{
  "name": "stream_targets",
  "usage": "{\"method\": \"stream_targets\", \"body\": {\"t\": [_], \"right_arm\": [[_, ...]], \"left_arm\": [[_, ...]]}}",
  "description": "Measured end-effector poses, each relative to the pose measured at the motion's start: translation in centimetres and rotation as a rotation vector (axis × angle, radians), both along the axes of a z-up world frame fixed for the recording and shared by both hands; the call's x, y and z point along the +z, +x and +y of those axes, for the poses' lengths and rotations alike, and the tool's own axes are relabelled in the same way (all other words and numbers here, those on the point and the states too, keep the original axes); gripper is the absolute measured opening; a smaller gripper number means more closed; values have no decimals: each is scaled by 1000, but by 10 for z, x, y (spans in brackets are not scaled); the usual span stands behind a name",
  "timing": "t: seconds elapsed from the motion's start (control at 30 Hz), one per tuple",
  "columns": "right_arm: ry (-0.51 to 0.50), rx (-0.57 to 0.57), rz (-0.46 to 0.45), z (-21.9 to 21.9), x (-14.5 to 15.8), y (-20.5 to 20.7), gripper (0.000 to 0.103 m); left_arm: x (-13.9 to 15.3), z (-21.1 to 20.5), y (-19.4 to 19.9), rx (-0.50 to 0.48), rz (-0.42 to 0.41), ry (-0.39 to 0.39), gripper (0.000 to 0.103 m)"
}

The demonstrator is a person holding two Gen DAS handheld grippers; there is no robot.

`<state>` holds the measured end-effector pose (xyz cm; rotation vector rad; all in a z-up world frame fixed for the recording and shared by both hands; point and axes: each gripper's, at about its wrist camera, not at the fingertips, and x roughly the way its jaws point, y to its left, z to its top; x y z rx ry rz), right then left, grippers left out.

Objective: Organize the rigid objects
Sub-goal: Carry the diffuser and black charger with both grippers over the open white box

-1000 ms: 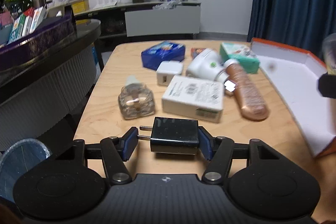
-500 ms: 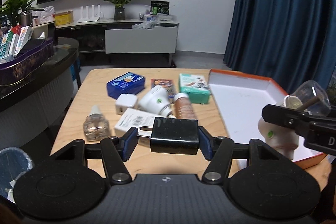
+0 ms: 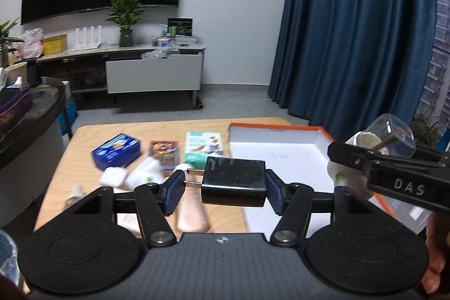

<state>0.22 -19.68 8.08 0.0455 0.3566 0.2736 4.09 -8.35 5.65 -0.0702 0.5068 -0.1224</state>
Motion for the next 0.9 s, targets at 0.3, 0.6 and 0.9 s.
{"method": "stream_targets", "body": {"t": [0.3, 0.6, 0.9], "right_arm": [[-15, -63, 26, -24, 0, 27, 65], [-29, -105, 72, -39, -8, 63, 65], [-9, -139, 125, -51, -12, 93, 65]], "left_arm": [[3, -20, 36, -53, 0, -15, 61], [-1, -29, 68, -83, 35, -27, 61], [0, -33, 91, -106, 74, -16, 61]]}}
